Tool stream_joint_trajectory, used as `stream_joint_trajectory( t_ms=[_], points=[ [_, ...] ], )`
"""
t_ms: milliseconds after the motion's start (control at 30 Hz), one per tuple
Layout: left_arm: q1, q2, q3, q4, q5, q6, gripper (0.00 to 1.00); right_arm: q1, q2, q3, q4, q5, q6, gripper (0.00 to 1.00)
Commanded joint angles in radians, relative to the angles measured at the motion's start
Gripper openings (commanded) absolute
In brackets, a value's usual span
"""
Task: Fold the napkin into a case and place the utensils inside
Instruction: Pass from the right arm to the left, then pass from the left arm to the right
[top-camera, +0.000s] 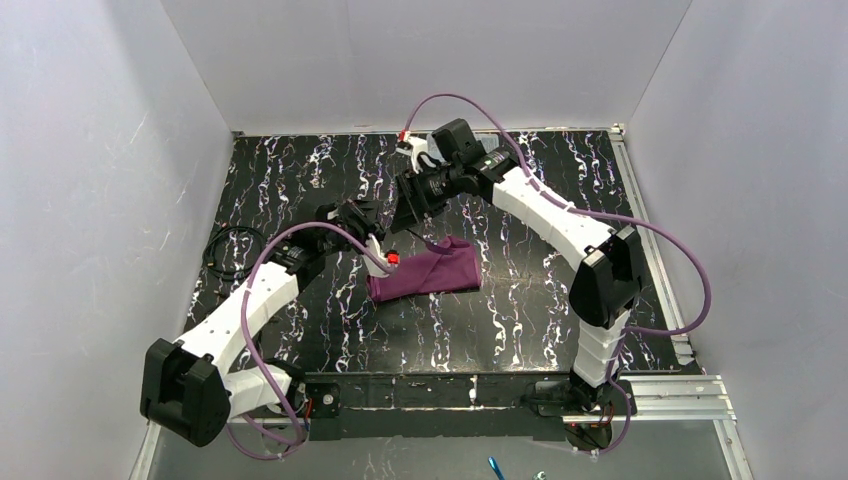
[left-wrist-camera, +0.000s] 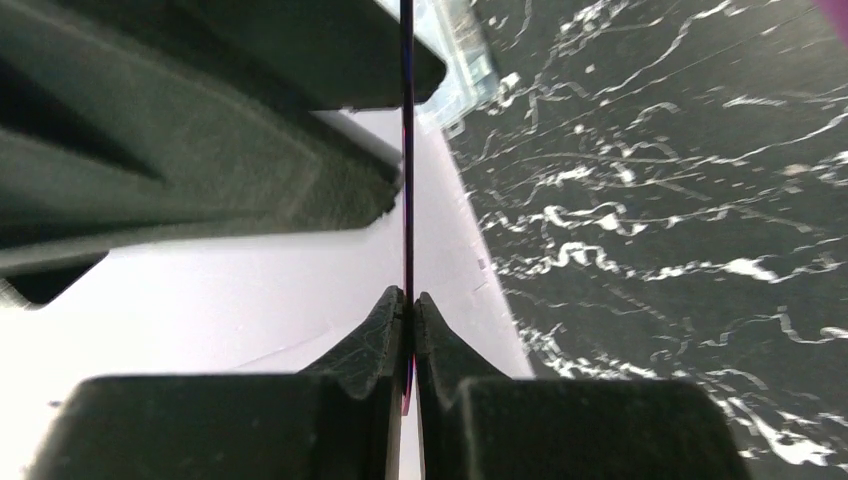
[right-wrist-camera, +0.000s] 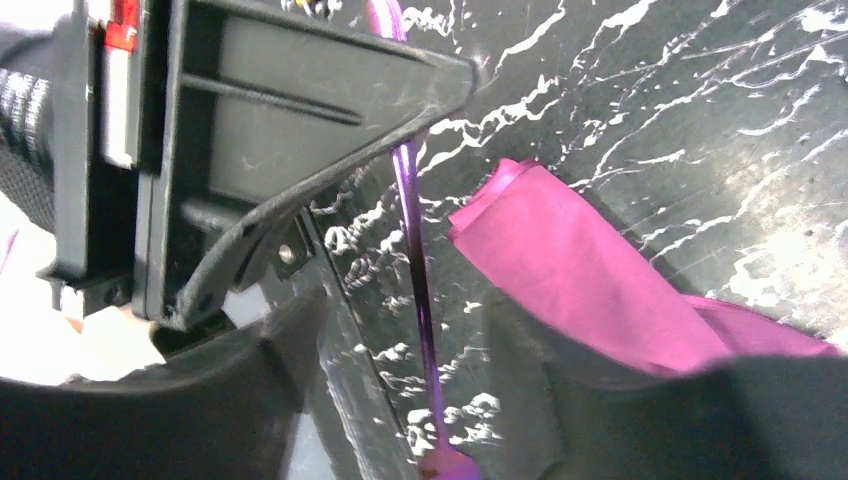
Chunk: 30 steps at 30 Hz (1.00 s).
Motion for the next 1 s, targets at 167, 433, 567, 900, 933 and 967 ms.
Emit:
stream_joint_trajectory(
  t_ms=[167, 433, 567, 900, 933, 967],
  points=[
    [-0.022, 0.013, -0.011, 0.279, -0.193, 0.068, 0.00, -0.171, -0.133, -0.144, 0.198, 0.126, 0.311, 0.99],
    [-0.022, 0.039, -0.011, 0.331, -0.268, 0.090, 0.00, -0.291, -0.249, -0.419, 0.423, 0.064, 0.573, 0.93],
    [-0.022, 0.040, -0.023, 0.347, -0.278, 0.097, 0.00, -0.304, -0.266, -0.488, 0.536, 0.032, 0.672, 0.84],
    [-0.028, 0.069, -0.026, 0.370, -0.309, 0.111, 0.00, -0.302, -0.251, -0.579, 0.821, -0.018, 0.908, 0.52],
    [-0.028, 0.072, -0.024, 0.372, -0.314, 0.111, 0.00, -0.302, -0.251, -0.593, 0.841, -0.022, 0.925, 0.51],
    [-0.028, 0.074, -0.022, 0.374, -0.317, 0.110, 0.00, -0.301, -0.251, -0.601, 0.854, -0.025, 0.940, 0.51]
  ],
)
